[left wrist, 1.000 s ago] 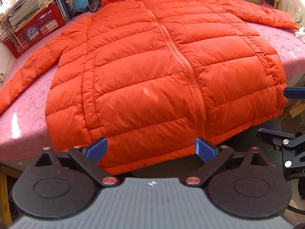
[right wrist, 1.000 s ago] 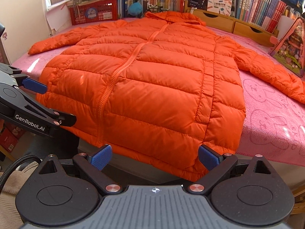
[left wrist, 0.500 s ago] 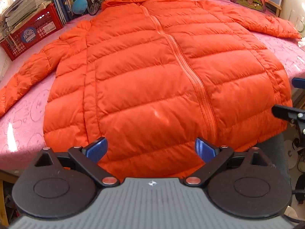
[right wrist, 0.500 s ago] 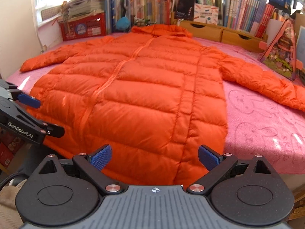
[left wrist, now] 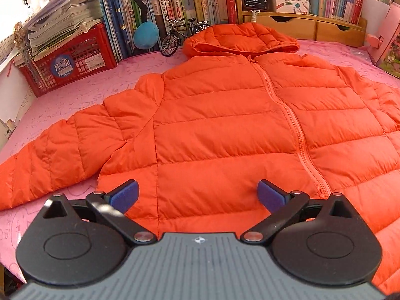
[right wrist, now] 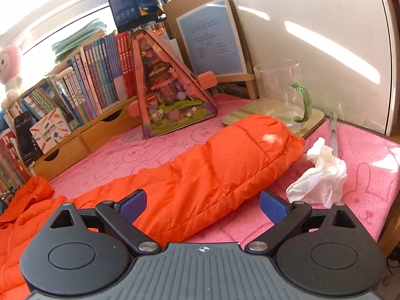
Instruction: Fold clothes
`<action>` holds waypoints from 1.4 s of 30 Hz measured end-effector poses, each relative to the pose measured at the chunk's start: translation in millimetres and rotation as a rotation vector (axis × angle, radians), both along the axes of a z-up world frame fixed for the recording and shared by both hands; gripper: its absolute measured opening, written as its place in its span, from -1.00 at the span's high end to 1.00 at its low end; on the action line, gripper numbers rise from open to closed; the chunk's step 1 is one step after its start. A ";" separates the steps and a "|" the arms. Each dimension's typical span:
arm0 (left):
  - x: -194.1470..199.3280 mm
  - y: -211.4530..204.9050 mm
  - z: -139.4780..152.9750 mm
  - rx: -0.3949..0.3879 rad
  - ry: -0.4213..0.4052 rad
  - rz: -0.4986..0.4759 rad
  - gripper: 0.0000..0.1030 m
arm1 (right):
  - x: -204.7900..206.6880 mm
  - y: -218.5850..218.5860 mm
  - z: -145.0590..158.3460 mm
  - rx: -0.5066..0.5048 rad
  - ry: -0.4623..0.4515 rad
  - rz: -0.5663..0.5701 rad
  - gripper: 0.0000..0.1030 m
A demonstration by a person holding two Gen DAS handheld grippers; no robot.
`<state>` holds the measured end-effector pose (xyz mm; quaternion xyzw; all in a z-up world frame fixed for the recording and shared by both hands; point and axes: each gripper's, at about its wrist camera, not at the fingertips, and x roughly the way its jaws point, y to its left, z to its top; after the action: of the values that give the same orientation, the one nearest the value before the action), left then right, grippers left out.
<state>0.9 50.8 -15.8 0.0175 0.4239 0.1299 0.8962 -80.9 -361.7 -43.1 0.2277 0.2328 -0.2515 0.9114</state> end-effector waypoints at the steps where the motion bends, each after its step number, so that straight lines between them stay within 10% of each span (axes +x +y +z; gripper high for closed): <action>1: 3.0 2.3 -1.8 0.000 0.000 0.005 -0.98 | 9.8 -6.8 -4.2 -0.008 0.021 -0.032 -0.90; 7: 6.6 20.0 -4.8 0.018 -0.020 0.033 -1.00 | 57.1 -33.4 -26.4 -0.026 0.123 -0.133 -0.78; 9: 6.1 28.5 -5.2 0.018 -0.026 0.050 -1.00 | 62.7 -29.9 -22.9 -0.044 0.122 -0.144 0.11; 15: 2.9 58.9 -15.3 -0.068 -0.035 0.101 -1.00 | 72.7 31.3 19.9 -0.153 0.036 -0.010 0.62; 24: -16.7 69.9 -33.4 -0.142 -0.151 0.078 -1.00 | 108.2 237.6 75.5 -0.360 -0.088 0.554 0.65; 34: -25.7 72.5 -37.2 -0.144 -0.219 0.059 -1.00 | 117.5 415.1 9.8 -0.499 0.031 1.048 0.59; 39: -26.3 74.2 -38.2 -0.148 -0.226 0.058 -1.00 | 100.5 401.8 5.7 -0.430 0.011 1.114 -0.41; 42: -26.2 74.3 -38.3 -0.147 -0.224 0.060 -1.00 | 88.7 376.2 14.6 -0.341 -0.032 1.140 -0.54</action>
<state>-25.3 125.1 -54.0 -0.0753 0.3300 0.1263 0.9325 7.8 14.5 -28.5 -0.0790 0.2608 0.2471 0.9299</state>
